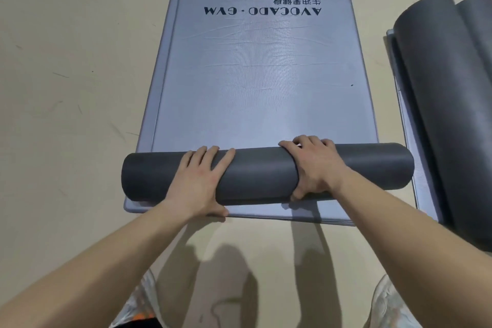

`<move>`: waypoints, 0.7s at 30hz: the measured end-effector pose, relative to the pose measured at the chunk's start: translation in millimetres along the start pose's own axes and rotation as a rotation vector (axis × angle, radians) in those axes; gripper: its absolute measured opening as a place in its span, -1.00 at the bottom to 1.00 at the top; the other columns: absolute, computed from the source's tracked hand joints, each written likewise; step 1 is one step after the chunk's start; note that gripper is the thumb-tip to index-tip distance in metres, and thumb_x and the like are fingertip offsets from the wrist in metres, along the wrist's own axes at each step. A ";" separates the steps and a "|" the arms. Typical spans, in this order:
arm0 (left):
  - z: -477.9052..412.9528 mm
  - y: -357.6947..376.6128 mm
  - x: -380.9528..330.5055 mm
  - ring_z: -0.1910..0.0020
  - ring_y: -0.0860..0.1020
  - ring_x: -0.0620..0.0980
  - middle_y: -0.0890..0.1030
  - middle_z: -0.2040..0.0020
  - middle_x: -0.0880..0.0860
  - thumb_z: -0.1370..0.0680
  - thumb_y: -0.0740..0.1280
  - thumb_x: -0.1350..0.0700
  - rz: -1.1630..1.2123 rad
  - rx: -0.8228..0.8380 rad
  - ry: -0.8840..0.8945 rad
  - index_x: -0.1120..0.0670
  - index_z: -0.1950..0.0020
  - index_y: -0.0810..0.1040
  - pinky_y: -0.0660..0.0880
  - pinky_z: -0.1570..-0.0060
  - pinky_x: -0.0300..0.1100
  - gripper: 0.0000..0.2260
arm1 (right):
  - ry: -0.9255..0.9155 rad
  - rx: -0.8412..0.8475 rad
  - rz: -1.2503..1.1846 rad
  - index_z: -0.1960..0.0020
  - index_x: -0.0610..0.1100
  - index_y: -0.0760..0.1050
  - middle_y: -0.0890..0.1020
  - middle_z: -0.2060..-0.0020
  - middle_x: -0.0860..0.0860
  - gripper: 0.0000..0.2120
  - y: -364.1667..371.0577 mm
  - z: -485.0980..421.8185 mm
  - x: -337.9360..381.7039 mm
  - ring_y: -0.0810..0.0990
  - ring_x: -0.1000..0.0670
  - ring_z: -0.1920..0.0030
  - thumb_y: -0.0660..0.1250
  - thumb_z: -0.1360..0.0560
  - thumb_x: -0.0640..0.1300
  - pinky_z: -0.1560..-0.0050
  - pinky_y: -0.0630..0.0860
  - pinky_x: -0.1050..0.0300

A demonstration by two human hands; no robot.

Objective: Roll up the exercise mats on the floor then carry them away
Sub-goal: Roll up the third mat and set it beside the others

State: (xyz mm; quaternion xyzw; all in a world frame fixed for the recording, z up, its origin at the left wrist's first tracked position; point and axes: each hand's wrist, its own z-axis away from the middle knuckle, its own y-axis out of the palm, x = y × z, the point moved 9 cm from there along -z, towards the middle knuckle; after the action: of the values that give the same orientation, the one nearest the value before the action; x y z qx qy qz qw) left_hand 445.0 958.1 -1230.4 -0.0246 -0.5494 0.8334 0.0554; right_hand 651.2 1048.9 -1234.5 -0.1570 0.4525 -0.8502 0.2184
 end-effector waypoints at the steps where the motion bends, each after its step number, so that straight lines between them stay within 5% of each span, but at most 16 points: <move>1: -6.0 0.5 4.5 -0.53 0.23 0.14 0.22 -0.58 0.07 -0.21 0.43 -0.51 0.017 -0.004 0.005 -0.14 -0.65 -0.10 0.12 -0.55 0.07 0.19 | 0.012 -0.047 0.026 -0.58 0.14 0.06 0.27 -0.48 -0.05 0.22 -2.1 0.8 1.0 0.25 -0.15 -0.50 0.56 -0.07 0.40 -0.50 0.12 -0.27; 6: -52.3 -7.7 21.9 -0.42 0.39 0.08 0.35 -0.50 -0.01 -0.17 0.44 -0.49 0.161 0.130 0.068 -0.18 -0.63 0.02 0.25 -0.48 0.08 0.14 | 0.110 -0.373 0.143 -0.59 -0.07 0.19 0.35 -0.47 -0.21 0.19 16.5 22.6 4.3 0.28 -0.35 -0.47 0.69 -0.09 0.05 -0.42 0.10 -0.48; 8: -48.0 -6.7 21.1 -0.48 0.33 0.14 0.31 -0.54 0.05 -0.22 0.44 -0.47 0.068 0.012 0.028 -0.12 -0.63 0.05 0.18 -0.51 0.17 0.11 | 0.105 -0.391 0.139 -0.54 -0.03 0.23 0.41 -0.40 -0.15 0.16 6.9 9.1 -3.0 0.36 -0.30 -0.40 0.67 -0.04 0.13 -0.40 0.15 -0.44; 12: -42.6 -11.5 18.0 -0.30 0.48 0.18 0.48 -0.40 0.06 -0.23 0.50 -0.36 -0.021 -0.207 -0.038 -0.04 -0.54 0.25 0.34 -0.32 0.14 -0.03 | 0.015 -0.215 0.161 -0.48 0.07 0.20 0.47 -0.32 -0.03 0.11 -13.4 -22.4 -9.9 0.46 -0.19 -0.29 0.54 -0.05 0.37 -0.35 0.29 -0.25; 21: -19.7 -7.4 -1.5 -0.04 0.55 0.05 0.53 -0.10 -0.08 -0.21 0.51 -0.35 0.094 0.304 0.090 -0.21 -0.44 0.30 0.56 -0.03 0.01 -0.14 | 0.018 0.200 -0.078 -0.50 0.15 0.23 0.53 -0.16 0.08 0.04 11.5 22.4 -3.6 0.58 -0.08 -0.10 0.56 -0.10 0.29 -0.17 0.52 -0.03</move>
State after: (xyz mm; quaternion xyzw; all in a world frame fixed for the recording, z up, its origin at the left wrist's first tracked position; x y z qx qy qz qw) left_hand 449.0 978.8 -1231.5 -0.0790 -0.4121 0.9066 0.0442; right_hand 667.4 1029.3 -1232.3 -0.1440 0.3610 -0.9004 0.1956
